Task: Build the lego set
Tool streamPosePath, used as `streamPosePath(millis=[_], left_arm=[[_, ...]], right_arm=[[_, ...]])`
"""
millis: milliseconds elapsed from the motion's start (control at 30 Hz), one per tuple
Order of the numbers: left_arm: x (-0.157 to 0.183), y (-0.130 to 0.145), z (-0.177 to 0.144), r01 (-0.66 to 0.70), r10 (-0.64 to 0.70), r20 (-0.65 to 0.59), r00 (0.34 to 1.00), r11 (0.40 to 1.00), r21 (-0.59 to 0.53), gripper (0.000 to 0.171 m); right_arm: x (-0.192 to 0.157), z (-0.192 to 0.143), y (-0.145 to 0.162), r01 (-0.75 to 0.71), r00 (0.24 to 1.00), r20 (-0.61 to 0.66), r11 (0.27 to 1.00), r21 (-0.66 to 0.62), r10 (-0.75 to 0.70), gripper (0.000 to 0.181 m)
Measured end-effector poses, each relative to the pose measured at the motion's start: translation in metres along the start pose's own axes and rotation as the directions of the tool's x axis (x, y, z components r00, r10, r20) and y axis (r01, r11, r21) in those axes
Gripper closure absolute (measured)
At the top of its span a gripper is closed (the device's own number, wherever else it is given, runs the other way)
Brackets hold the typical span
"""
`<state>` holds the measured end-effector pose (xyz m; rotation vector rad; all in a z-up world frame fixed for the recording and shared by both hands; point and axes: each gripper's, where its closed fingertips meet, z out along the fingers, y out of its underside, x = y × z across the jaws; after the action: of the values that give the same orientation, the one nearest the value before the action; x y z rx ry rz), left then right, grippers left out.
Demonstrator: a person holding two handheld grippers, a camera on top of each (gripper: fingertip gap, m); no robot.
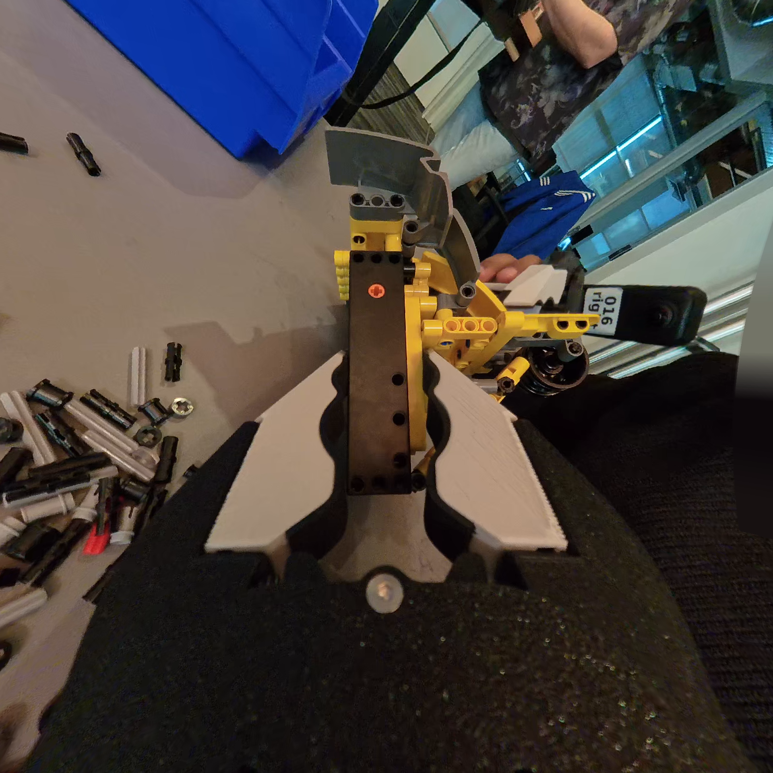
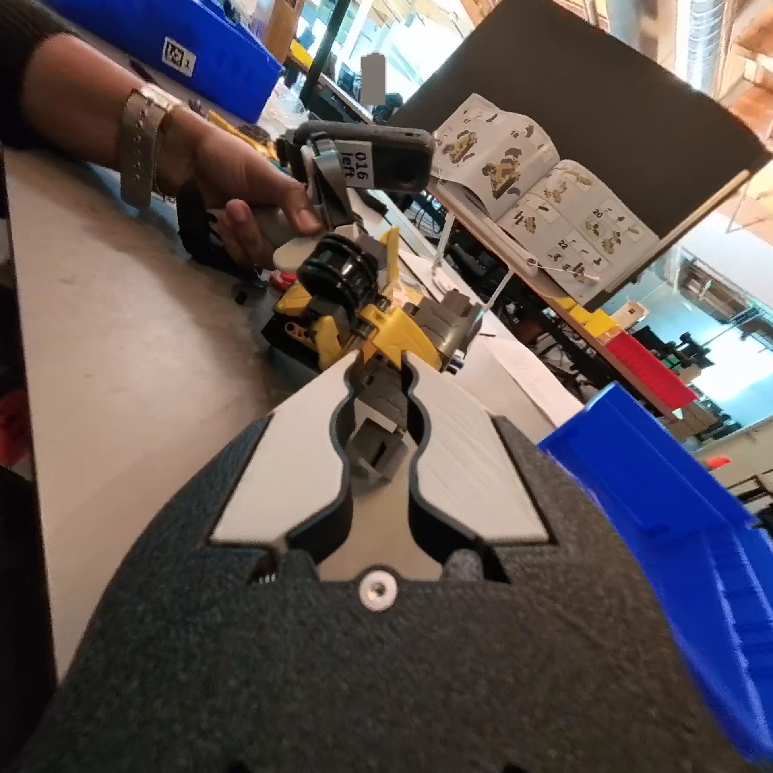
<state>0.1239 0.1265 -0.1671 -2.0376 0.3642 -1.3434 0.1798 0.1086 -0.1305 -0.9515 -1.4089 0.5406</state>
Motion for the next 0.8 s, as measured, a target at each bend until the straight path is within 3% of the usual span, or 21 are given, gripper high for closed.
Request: streamPosePath(millis=[200,367,500,633,800], left_arm=[[0.004,0.001,0.002,-0.095,0.095,0.046,0.994,0.995,-0.001,0.138],[0.011,0.004,0.005,-0.308,0.313,0.145,0.939,0.950,-0.053,0.138],[0.015,0.008,0.007,-0.387,0.396,0.177,0.901,0.918,-0.085,0.138],[0.017,0.011,0.008,-0.454,0.468,0.200,0.861,0.884,-0.113,0.138],[0.018,0.013,0.012,-0.571,0.594,0.266,0.759,0.804,-0.168,0.138]], right_arm=[[0.011,-0.011,-0.002,-0.126,0.991,-0.034,0.992,0.024,0.127,0.164],[-0.004,-0.016,0.003,-0.036,0.999,-0.028,0.999,-0.034,0.035,0.163],[-0.014,-0.015,0.001,-0.028,0.999,0.015,0.999,-0.041,0.029,0.161],[-0.003,-0.015,-0.010,-0.217,0.976,0.011,0.976,0.007,0.217,0.161],[-0.002,-0.013,0.006,-0.404,0.913,-0.004,0.904,-0.142,0.407,0.161]])
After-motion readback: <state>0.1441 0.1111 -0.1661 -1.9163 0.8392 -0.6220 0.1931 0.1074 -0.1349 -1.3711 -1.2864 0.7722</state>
